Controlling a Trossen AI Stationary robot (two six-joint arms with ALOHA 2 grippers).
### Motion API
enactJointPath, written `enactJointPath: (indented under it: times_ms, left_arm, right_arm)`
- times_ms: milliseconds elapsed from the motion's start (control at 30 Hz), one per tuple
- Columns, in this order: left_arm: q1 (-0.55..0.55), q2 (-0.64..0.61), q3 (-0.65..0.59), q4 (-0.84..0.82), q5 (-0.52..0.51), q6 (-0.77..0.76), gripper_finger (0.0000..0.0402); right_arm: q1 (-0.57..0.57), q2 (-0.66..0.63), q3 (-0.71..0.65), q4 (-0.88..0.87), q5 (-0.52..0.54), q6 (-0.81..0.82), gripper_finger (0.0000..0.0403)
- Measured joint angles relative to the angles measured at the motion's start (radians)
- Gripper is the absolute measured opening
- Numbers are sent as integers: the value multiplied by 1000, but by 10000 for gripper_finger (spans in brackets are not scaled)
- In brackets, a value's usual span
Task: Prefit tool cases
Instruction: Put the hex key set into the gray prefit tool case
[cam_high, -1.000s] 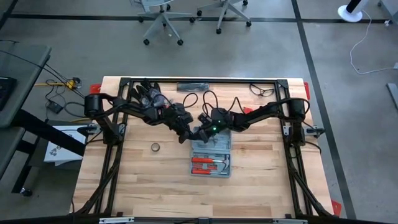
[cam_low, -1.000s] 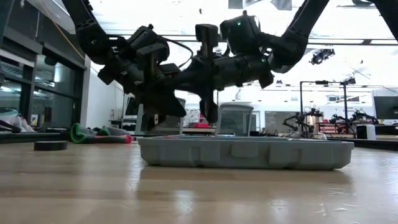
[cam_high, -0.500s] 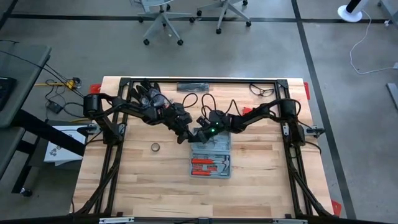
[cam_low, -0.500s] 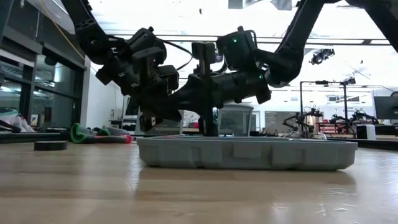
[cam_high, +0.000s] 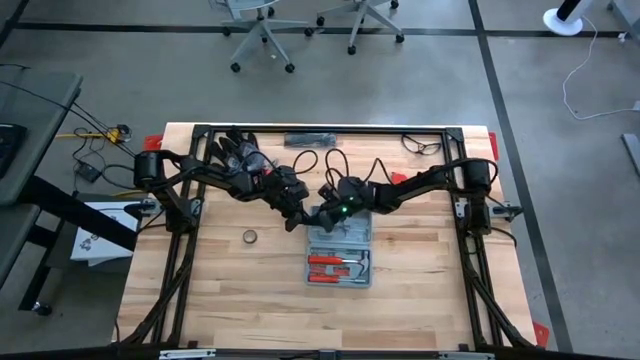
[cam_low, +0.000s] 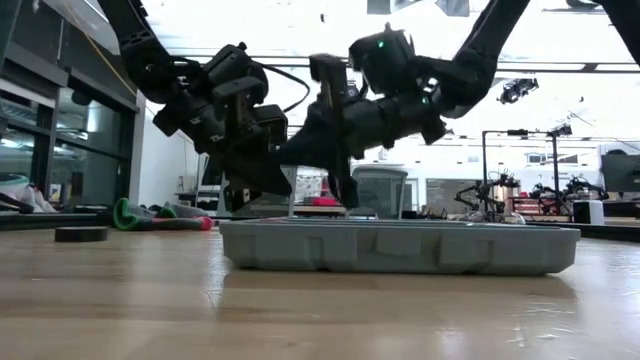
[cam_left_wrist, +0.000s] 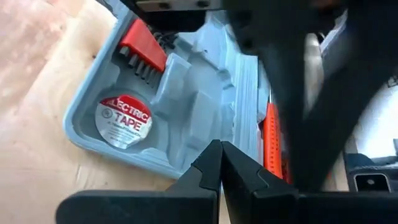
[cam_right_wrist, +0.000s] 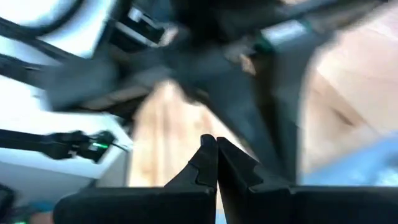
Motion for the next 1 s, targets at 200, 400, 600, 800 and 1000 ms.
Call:
enactJointPath:
  times_ms: [200, 400, 600, 800, 1000]
  left_arm:
    - [0, 1, -1, -1, -13, 0, 0]
    - [0, 1, 0, 5, -6, 0, 0]
    - [0, 1, 0, 20, -8, 1, 0]
    - [0, 1, 0, 51, 16, -30, 0]
    - [-2, -1, 0, 53, 25, -36, 0]
  right_arm:
    - [-15, 83, 5, 36, -64, 21, 0]
    - [0, 88, 3, 97, -146, 77, 0]
    - [0, 43, -2, 62, -116, 68, 0]
    - [-10, -10, -1, 98, -65, 0, 0]
    - [1, 27, 2, 69, -45, -31, 0]
